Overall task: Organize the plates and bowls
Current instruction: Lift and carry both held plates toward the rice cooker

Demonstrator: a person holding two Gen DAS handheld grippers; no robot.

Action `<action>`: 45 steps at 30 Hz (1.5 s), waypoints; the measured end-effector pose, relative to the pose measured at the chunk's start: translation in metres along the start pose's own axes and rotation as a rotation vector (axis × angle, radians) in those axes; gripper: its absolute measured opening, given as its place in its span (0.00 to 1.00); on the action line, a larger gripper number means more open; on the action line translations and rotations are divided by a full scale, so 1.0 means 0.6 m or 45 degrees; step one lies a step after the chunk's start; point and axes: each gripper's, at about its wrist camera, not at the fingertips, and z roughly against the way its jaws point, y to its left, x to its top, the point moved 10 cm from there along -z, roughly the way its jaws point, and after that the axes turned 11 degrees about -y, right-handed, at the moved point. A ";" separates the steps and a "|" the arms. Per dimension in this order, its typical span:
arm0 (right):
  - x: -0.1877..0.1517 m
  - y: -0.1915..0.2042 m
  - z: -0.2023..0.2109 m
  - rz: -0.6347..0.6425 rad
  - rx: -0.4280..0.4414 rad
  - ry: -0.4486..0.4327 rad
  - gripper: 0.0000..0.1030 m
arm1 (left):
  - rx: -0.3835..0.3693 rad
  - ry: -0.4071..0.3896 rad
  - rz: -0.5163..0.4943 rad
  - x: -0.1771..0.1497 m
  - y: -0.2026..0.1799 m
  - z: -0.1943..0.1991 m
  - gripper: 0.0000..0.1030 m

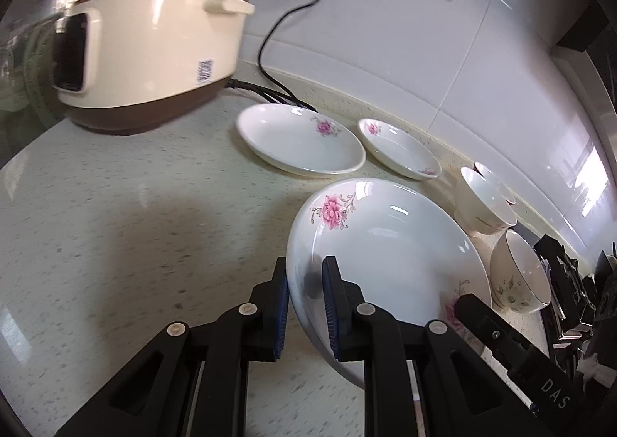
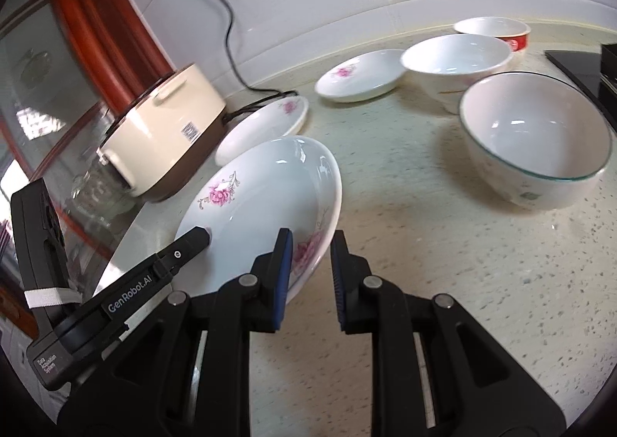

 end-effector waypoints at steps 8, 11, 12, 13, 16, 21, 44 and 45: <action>-0.022 0.055 -0.020 0.076 0.058 0.054 0.22 | 0.073 -0.040 0.014 0.007 0.055 0.035 0.17; -0.034 0.076 -0.031 0.085 0.074 0.090 0.22 | 0.091 -0.047 0.033 0.013 0.080 0.045 0.17; -0.039 0.084 -0.036 0.083 0.082 0.105 0.22 | 0.100 -0.051 0.036 0.015 0.087 0.049 0.17; -0.042 0.091 -0.040 0.082 0.091 0.117 0.22 | 0.109 -0.057 0.037 0.018 0.095 0.053 0.17; -0.050 0.115 -0.049 0.096 0.114 0.131 0.22 | 0.131 -0.077 0.041 0.025 0.117 0.065 0.17; -0.061 0.152 -0.069 0.114 0.146 0.164 0.22 | 0.169 -0.093 0.072 0.028 0.158 0.076 0.17; -0.103 0.302 -0.156 0.243 0.240 0.260 0.22 | 0.325 -0.130 0.237 0.060 0.338 0.084 0.17; -0.104 0.305 -0.159 0.250 0.240 0.262 0.22 | 0.331 -0.129 0.243 0.060 0.344 0.083 0.17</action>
